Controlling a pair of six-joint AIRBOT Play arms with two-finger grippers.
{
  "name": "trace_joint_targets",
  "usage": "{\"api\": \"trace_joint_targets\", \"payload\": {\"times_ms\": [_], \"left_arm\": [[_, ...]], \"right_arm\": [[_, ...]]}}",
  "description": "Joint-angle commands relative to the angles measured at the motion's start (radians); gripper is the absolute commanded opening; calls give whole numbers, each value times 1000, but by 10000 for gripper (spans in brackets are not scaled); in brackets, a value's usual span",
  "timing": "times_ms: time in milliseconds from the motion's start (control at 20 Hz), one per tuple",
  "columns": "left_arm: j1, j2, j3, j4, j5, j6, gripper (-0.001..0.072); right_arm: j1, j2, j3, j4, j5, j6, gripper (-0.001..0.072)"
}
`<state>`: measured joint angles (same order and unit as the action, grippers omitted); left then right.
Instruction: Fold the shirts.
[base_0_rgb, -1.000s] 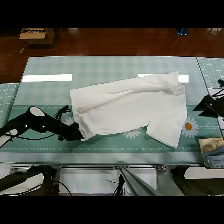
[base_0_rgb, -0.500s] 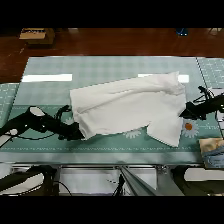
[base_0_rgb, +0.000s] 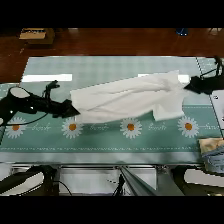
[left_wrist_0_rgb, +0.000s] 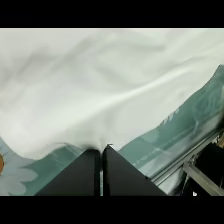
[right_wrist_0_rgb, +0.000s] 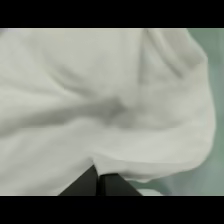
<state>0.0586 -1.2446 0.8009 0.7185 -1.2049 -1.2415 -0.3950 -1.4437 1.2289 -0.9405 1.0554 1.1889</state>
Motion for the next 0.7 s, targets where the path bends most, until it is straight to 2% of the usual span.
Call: {"api": "trace_joint_targets", "payload": {"times_ms": [0, 150, 250, 500, 650], "left_arm": [[16, -11, 112, -5, 72, -14, 19], [17, -50, 130, -6, 214, -49, 19], [17, -83, 130, -20, 304, -58, 19], [17, -173, 184, -76, 439, -57, 19], [8, -236, 249, -76, 454, -55, 19]], "right_arm": [[98, -13, 109, 104, -212, 4, 41], [182, -80, 130, 101, -408, 32, 41], [199, -132, 130, 101, -489, 71, 41], [198, -233, 130, 101, -546, 122, 41], [199, -272, 130, 101, -554, 146, 42]]}}
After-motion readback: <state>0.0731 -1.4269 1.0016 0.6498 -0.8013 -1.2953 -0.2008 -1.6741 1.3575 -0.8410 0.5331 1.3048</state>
